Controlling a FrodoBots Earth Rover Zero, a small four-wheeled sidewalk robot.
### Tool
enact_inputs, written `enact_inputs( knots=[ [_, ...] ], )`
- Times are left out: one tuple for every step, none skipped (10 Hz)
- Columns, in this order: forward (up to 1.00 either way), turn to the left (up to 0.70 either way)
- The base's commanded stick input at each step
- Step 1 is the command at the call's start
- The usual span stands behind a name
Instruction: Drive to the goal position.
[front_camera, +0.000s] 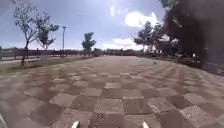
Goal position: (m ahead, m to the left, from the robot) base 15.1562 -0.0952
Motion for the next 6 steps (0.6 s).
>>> enact_inputs(
  knots=[
    [1.0,0.0],
    [1.0,0.0],
    [1.0,0.0],
    [1.0,0.0],
    [1.0,0.0],
    [1.0,0.0]
  ],
)
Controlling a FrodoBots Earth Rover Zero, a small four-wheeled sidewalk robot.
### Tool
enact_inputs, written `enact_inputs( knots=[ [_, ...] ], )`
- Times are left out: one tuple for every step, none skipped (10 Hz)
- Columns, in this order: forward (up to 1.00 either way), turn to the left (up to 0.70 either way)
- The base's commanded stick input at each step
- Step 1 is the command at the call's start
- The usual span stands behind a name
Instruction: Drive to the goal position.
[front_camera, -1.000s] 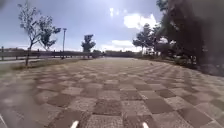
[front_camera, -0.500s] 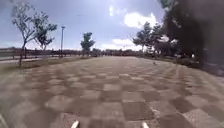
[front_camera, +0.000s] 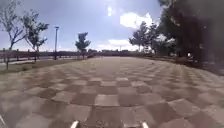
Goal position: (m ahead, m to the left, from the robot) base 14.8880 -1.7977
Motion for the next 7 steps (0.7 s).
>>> enact_inputs(
  knots=[
    [1.0,0.0],
    [1.0,0.0],
    [1.0,0.0],
    [1.0,0.0],
    [1.0,0.0],
    [1.0,0.0],
    [1.0,0.0]
  ],
)
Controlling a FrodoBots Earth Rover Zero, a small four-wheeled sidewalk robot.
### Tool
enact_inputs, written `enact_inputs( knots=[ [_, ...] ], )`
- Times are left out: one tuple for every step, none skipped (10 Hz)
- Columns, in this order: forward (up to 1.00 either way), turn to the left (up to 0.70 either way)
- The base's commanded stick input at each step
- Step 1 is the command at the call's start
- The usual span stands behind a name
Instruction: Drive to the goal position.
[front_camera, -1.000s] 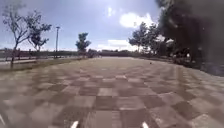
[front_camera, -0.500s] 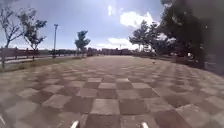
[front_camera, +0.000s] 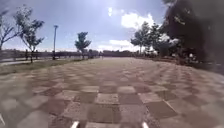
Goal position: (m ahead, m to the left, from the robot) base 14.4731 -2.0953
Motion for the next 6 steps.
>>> enact_inputs(
  knots=[
    [1.0,0.0],
    [1.0,0.0],
    [1.0,0.0],
    [1.0,0.0],
    [1.0,0.0],
    [1.0,0.0]
  ],
)
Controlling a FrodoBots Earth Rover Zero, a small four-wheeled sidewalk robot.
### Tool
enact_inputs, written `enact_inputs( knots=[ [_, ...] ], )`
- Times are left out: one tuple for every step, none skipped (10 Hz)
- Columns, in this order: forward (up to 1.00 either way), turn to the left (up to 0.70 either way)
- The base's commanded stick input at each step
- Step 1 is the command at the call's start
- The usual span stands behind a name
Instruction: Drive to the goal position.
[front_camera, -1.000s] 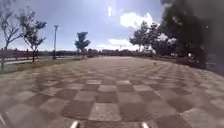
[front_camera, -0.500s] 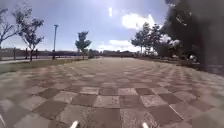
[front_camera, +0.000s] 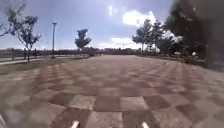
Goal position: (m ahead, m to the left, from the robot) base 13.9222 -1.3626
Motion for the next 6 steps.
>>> enact_inputs(
  knots=[
    [1.0,0.0],
    [1.0,-0.06],
    [1.0,-0.25],
    [1.0,-0.4],
    [1.0,-0.25],
    [1.0,0.0]
  ],
)
